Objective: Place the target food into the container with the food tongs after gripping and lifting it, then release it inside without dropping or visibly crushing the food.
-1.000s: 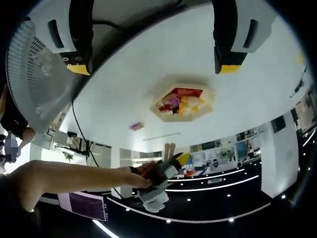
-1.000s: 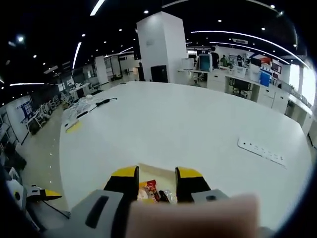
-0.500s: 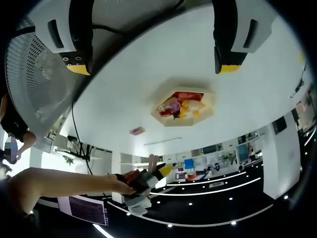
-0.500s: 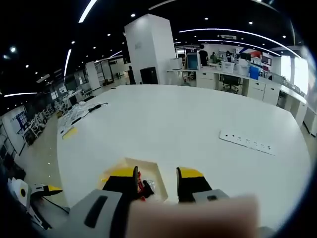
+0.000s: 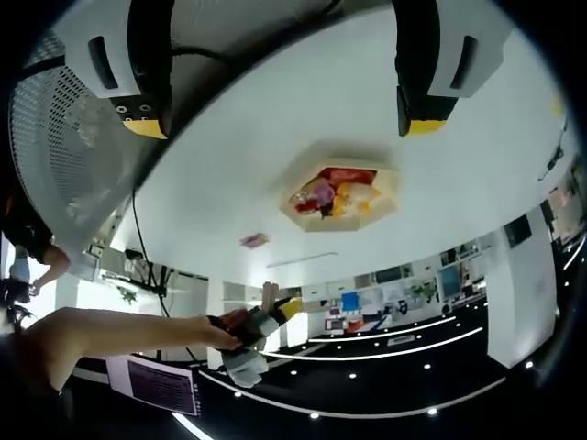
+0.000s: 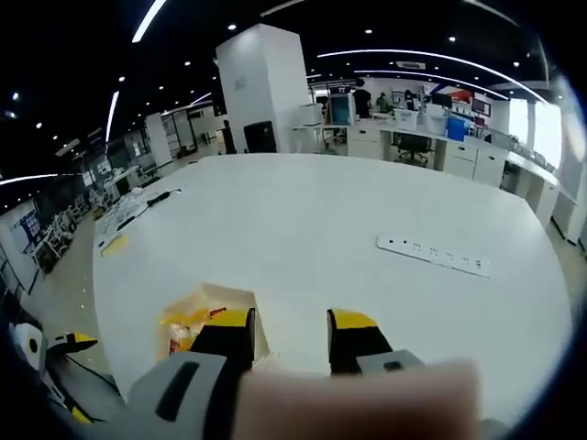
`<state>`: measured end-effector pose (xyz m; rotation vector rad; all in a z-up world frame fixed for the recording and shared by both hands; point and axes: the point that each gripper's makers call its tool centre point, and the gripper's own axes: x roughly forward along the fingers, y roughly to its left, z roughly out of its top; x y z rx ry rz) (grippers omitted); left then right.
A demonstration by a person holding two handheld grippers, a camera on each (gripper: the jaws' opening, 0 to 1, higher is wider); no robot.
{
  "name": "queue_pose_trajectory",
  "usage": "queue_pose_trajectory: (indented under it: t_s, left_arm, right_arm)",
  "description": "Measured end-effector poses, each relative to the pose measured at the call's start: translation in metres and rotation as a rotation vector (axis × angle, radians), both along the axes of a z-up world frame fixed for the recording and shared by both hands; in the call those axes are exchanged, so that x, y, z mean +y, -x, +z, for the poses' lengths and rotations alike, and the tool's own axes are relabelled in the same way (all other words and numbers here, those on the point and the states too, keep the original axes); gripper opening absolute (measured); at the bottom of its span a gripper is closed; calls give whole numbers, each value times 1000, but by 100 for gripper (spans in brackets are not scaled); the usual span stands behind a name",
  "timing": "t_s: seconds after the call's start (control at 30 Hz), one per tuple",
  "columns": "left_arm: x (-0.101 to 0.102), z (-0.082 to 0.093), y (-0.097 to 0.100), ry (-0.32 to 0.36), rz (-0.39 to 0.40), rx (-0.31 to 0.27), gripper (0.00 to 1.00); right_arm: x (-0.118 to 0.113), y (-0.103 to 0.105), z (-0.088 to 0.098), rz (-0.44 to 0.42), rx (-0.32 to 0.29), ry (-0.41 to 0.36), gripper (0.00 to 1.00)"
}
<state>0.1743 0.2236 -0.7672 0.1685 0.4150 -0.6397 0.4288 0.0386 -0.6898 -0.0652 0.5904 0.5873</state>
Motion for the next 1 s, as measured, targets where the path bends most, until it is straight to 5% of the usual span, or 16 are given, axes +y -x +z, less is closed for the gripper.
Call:
queue_pose_trajectory:
  t_s: [0.87, 1.0]
  left_arm:
    - [1, -5, 0, -15, 0, 32, 99]
    - [1, -5, 1, -13, -1, 32, 99]
  right_arm:
    - [-58, -30, -53, -110, 73, 12, 31]
    - [-62, -29, -57, -40, 50, 42, 31]
